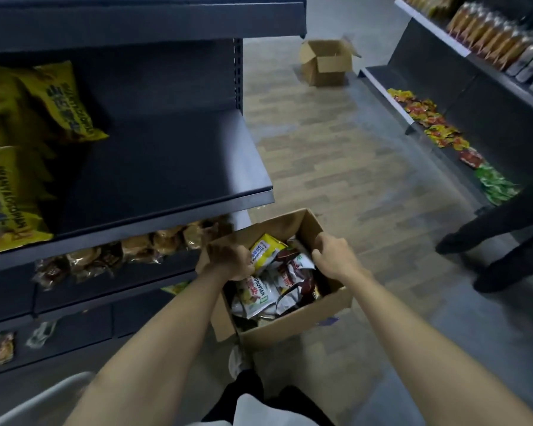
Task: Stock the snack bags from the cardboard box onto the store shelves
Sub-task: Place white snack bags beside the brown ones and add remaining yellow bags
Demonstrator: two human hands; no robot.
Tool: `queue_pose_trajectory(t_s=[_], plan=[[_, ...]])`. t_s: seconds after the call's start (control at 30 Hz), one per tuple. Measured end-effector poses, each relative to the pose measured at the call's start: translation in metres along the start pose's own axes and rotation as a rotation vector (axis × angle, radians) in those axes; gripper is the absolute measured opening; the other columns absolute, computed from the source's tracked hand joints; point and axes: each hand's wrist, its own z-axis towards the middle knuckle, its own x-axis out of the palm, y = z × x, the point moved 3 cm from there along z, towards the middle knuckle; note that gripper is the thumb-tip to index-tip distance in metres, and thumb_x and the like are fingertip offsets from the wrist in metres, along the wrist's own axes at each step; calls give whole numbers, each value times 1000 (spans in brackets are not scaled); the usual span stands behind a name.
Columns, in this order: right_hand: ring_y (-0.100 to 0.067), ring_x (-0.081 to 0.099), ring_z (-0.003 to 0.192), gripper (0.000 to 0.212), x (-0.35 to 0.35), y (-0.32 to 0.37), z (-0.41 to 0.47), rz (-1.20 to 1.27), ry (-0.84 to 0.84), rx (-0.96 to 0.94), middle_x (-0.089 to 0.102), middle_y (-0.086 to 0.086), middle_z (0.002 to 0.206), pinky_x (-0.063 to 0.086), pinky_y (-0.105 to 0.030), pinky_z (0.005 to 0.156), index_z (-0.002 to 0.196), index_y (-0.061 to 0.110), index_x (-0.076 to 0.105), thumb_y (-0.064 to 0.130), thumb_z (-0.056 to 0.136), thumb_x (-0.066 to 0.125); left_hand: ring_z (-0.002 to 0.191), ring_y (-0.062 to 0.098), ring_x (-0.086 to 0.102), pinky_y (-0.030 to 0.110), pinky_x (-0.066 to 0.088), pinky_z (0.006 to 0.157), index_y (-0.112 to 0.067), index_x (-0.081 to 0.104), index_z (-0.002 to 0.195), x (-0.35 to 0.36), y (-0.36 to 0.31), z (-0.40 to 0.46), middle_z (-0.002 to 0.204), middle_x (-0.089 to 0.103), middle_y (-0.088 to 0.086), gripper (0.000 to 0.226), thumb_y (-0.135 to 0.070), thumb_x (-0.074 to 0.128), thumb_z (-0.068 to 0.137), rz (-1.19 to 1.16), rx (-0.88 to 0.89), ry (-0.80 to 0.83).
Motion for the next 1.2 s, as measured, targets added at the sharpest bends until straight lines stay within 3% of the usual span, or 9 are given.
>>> queue_pose_trajectory(t_s=[0.17,0.37,0.47,0.6,0.8,0.93,1.07,1.2], plan=[[-36,61,100,18,28,-10,14,-13,81,52,65,-16,104,52,-40,82,98,15,54,24,84,48,94,25,61,28,45,71,-19,57,86,40,8,24,104,65,9,16,-35,61,83,-140,-65,66],[-36,57,111,34,57,-17,38,-113,177,38,61,-16,119,47,-38,87,119,8,57,28,91,54,106,29,60,32,49,82,-10,59,112,84,11,36,116,61,14,33,-32,60,88,-233,-171,101],[-35,60,108,31,78,-21,51,-142,241,8,65,-15,117,49,-37,85,115,9,62,27,91,54,121,31,52,33,43,97,-9,46,135,106,12,44,135,47,15,53,-33,60,89,-259,-231,91],[-35,62,101,16,103,-23,69,-159,239,-36,65,-14,110,49,-35,78,102,9,59,16,90,53,127,34,44,37,36,104,-3,29,144,132,10,60,144,36,18,64,-29,54,91,-259,-314,48],[-32,57,111,32,132,-31,95,-166,222,-45,57,-13,125,49,-38,91,123,5,51,10,92,46,137,34,32,43,32,112,-7,9,152,156,9,90,153,25,15,87,-25,58,84,-427,-478,-11],[-27,54,119,42,146,-38,108,-227,248,-38,52,-12,134,44,-33,98,134,6,44,14,94,49,135,37,35,43,35,108,-3,8,152,163,5,105,153,24,19,88,-30,60,86,-474,-555,-95],[-24,56,118,51,155,-40,117,-297,215,-48,53,-9,133,45,-30,95,137,9,40,28,93,58,135,37,37,40,35,105,-2,9,152,174,12,115,154,24,20,85,-35,58,91,-442,-583,-152],[-21,60,112,37,161,-38,119,-352,122,-78,58,-7,127,47,-29,89,132,11,43,19,96,49,131,37,42,41,39,102,-2,19,151,185,16,118,150,32,21,77,-38,55,93,-356,-620,-182]])
